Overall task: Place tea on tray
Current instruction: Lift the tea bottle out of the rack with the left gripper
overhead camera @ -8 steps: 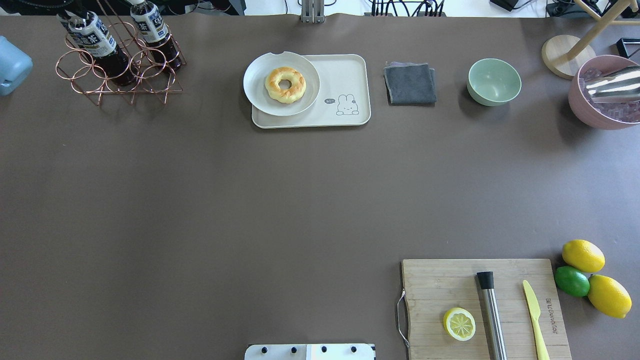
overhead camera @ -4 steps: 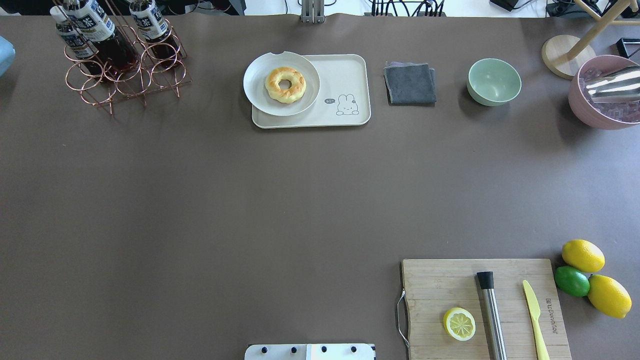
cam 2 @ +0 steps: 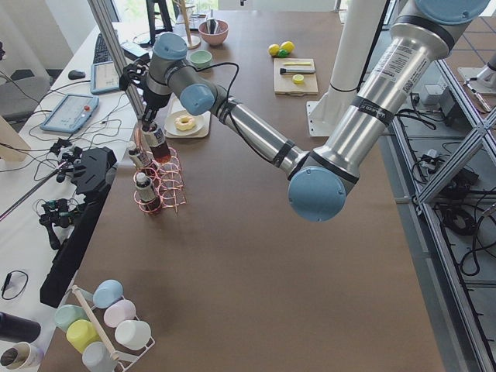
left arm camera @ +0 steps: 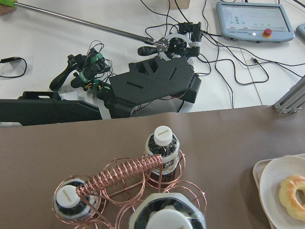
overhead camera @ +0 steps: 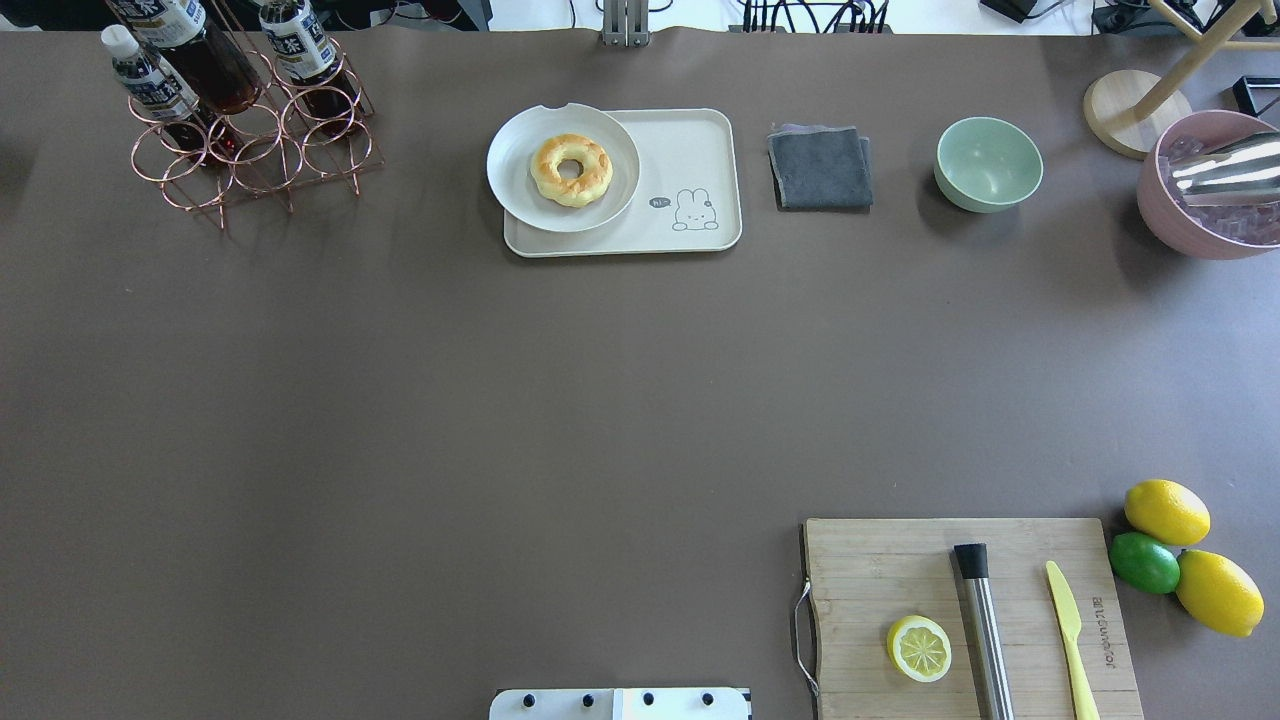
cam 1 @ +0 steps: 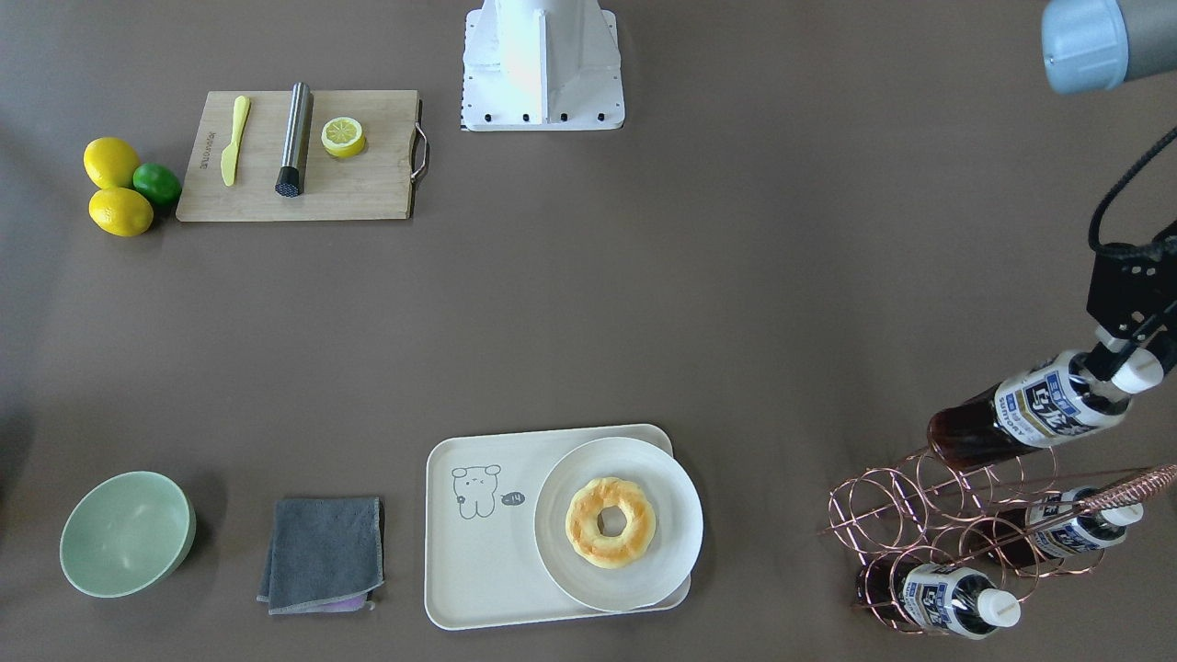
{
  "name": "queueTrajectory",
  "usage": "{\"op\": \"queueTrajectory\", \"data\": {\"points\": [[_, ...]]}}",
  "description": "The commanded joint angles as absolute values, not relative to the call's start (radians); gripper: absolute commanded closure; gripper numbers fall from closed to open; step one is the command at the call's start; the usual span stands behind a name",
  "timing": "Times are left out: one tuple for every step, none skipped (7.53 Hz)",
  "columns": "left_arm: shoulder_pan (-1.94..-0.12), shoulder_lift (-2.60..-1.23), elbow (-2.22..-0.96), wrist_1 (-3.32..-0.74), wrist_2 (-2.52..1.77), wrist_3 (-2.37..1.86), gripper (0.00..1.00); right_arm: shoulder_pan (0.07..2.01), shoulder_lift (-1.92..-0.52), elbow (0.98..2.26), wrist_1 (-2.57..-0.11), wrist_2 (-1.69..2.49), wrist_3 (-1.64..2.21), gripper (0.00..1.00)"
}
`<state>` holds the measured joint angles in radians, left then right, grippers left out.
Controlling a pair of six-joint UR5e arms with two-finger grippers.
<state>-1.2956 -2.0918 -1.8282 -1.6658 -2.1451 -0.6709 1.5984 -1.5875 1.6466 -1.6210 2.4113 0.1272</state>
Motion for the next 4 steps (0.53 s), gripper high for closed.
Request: {"op": "queueTrajectory", "data": {"points": [[-1.109, -2.091, -2.009, -1.557, -2.015, -0.890, 1.00, 1.598, -1.588, 1.644, -1.620, 2.410, 0.126, 0.00], [-0.992, -2.115, -2.016, -1.552, -1.908, -0.978, 1.00, 1.598, -1.588, 1.646, -1.620, 2.410, 0.126, 0.00], [-0.901, -2.176, -2.010, -1.502, -1.829, -1.050, 1.00, 1.597, -1.586, 1.644, -1.620, 2.408, 0.127, 0.00], [-0.802, -2.247, -2.006, -1.430, -1.725, -1.104, 1.00, 1.597, -1.586, 1.644, -1.620, 2.408, 0.127, 0.00]]}}
